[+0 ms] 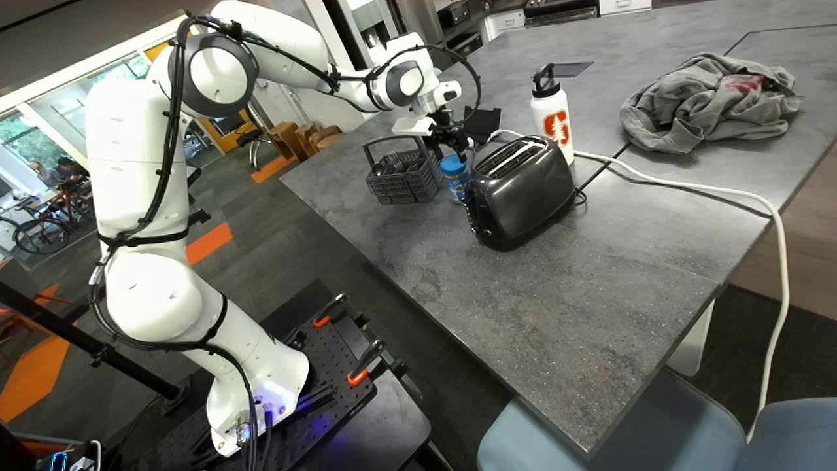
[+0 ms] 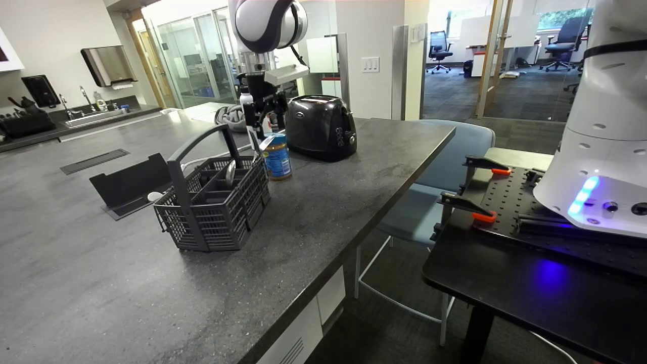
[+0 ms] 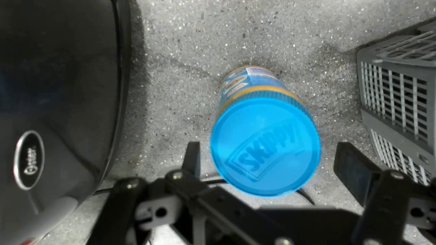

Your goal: Take the bottle top and put it on the bottle

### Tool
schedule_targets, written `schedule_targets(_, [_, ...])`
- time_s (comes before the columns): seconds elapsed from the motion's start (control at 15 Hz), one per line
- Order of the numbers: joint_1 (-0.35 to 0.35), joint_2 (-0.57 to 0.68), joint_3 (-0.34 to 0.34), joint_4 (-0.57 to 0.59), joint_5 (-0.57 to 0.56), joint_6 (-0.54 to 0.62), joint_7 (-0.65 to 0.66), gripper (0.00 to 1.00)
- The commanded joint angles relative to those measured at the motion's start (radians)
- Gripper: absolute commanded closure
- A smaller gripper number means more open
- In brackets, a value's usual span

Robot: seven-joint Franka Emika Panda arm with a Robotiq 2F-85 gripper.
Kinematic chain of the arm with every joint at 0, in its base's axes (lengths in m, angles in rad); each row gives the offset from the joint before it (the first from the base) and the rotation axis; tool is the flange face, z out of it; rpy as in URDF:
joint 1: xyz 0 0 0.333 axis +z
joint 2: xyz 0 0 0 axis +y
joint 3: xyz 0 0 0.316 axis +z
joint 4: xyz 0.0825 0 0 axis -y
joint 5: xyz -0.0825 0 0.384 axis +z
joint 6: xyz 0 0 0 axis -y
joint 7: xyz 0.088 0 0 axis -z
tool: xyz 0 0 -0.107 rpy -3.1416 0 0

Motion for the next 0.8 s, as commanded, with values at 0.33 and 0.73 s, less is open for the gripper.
schedule_targets(0.33, [-0.011,-0.088,0.037,-0.024,0.045,-0.017,-0.017,0.26])
schedule_targets(0.73, [-0.011,-0.165,0.025,-0.052,0.05,-0.075,0.008,0.73])
